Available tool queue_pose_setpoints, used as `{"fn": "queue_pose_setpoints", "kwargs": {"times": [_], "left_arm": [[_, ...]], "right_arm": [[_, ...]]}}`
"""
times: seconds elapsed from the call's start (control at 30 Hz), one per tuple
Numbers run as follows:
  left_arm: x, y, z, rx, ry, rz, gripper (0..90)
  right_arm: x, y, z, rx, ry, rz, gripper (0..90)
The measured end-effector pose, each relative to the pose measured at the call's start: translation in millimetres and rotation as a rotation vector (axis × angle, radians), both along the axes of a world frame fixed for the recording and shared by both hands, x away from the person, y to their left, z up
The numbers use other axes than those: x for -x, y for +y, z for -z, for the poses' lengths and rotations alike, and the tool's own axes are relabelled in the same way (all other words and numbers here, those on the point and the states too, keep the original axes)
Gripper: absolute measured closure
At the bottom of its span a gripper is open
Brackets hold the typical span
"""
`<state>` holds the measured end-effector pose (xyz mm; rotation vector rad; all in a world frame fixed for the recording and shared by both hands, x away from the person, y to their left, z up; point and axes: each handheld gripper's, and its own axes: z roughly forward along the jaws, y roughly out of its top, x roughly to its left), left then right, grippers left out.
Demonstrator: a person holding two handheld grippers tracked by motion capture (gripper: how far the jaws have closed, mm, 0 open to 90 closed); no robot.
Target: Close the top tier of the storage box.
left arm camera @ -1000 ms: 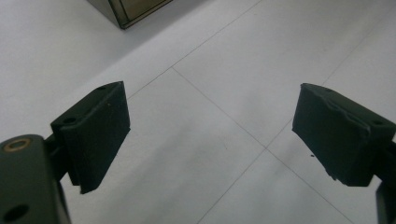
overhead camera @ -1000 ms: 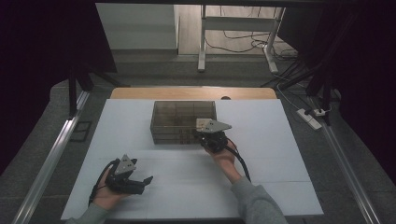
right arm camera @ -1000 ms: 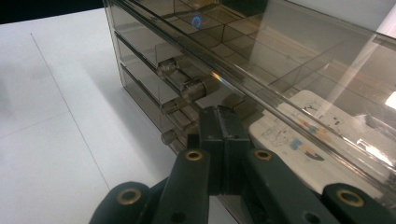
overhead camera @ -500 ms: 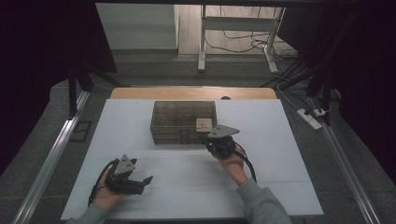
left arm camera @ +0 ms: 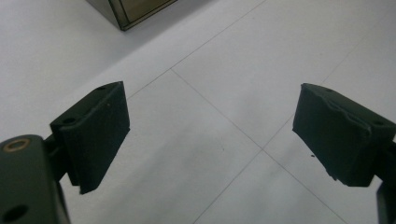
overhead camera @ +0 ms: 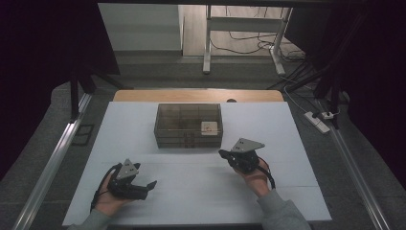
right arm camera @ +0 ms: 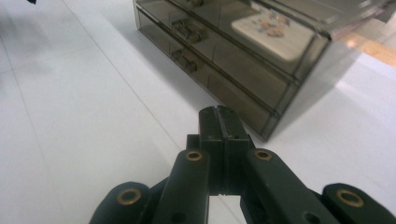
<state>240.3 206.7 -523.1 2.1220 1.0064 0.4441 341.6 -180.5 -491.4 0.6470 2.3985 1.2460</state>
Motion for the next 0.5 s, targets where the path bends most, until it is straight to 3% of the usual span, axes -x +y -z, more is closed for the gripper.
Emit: {"fn": "queue_pose_setpoints", "kwargs": {"times": [0.37, 0.5], "left_arm": [[0.4, -1.3, 0.3, -0.001, 0.001, 0.001, 11.0], [0.5, -1.3, 0.3, -0.001, 0.002, 0.002, 11.0]], "right_arm": [[16.1, -30.0, 2.4, -0.004, 0.005, 0.013, 89.3], [25.6, -43.9, 2.0, -0.025, 0.013, 0.028, 73.6]]}}
